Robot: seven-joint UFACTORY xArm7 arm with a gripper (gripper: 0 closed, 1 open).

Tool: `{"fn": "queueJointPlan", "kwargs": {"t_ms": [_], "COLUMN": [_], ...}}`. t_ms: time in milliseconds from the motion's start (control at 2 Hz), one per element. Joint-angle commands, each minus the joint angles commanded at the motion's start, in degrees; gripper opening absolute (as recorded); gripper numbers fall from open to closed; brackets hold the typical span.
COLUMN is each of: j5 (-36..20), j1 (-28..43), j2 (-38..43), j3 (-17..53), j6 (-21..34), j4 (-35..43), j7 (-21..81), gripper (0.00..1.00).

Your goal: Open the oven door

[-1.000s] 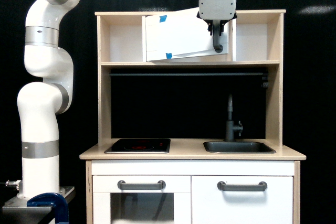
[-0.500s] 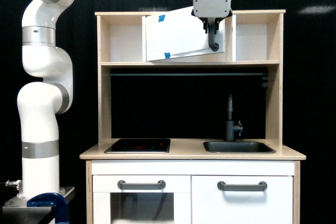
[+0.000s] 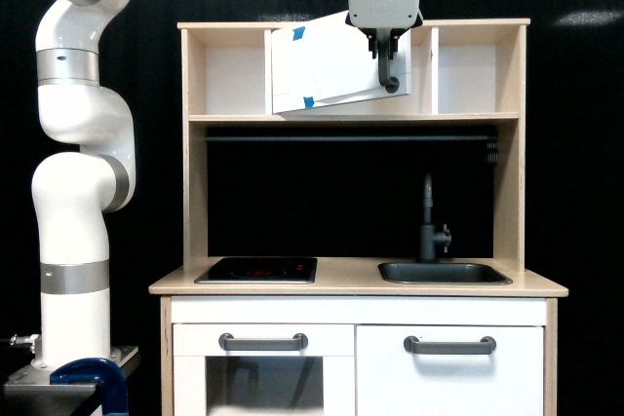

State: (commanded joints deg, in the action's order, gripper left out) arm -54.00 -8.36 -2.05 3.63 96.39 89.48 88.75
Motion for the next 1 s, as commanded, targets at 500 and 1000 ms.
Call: {"fn": "queueJointPlan", "kwargs": {"t_ms": [500,1000], "j5": [0.00,-0.10], "j1": [-0.11,-0.17], "j2": [0.38,1.21], "j3": [0.43,0.64], "j6": [0.49,1.05], "j4": [0.47,1.87], "j7": [0.24,-0.05], "gripper": [1.00,1.00]}}
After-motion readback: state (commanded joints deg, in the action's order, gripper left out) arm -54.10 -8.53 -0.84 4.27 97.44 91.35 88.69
